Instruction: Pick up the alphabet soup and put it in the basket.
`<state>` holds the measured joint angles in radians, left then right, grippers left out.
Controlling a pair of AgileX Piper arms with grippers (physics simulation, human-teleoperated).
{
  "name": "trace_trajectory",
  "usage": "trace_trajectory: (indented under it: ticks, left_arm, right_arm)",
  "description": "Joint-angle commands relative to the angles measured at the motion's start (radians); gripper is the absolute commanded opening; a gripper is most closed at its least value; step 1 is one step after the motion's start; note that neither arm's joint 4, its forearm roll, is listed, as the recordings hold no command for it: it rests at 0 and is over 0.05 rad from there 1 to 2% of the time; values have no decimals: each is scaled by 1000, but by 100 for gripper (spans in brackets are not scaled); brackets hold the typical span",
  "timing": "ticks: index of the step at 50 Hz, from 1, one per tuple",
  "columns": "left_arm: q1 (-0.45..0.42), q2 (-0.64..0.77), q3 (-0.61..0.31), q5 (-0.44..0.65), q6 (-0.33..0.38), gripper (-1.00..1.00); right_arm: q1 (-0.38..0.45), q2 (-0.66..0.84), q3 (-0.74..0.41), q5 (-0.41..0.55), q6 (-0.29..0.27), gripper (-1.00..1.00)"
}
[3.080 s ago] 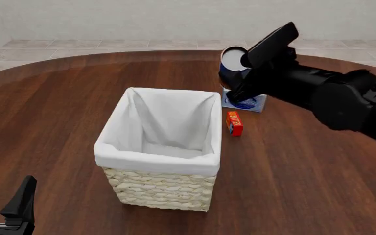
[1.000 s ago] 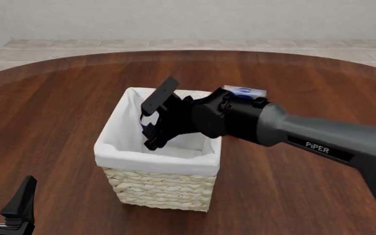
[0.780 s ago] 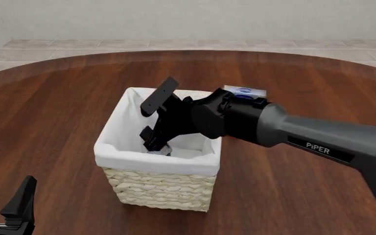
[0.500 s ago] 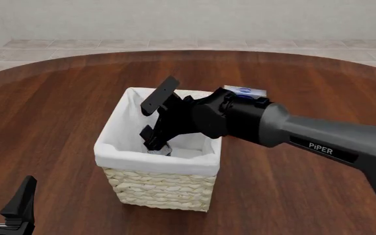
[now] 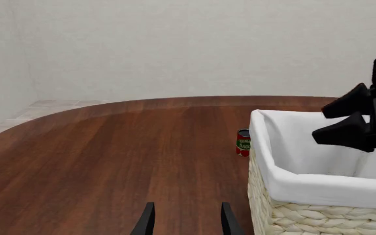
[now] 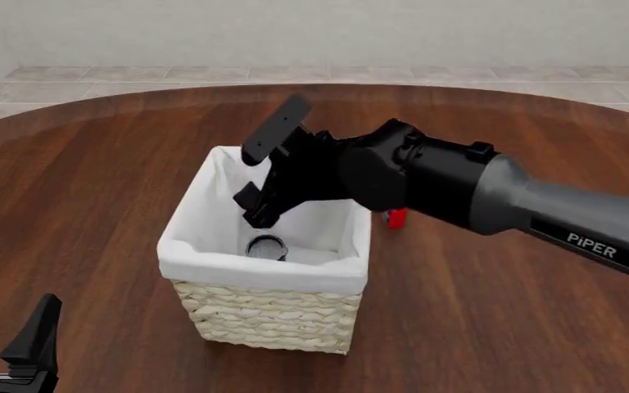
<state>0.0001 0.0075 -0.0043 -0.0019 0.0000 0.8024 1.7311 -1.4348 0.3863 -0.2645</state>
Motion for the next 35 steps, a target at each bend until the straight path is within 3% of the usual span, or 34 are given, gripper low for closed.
trace_trajectory:
  ticks: [1,35]
  left_arm:
    - [0,0,0,0,0,100]
    - [0,0,0,0,0,100]
  right_arm:
    - [-3,-52,-17,13,-17,100]
    - [-56,-208,-92,31,-75,100]
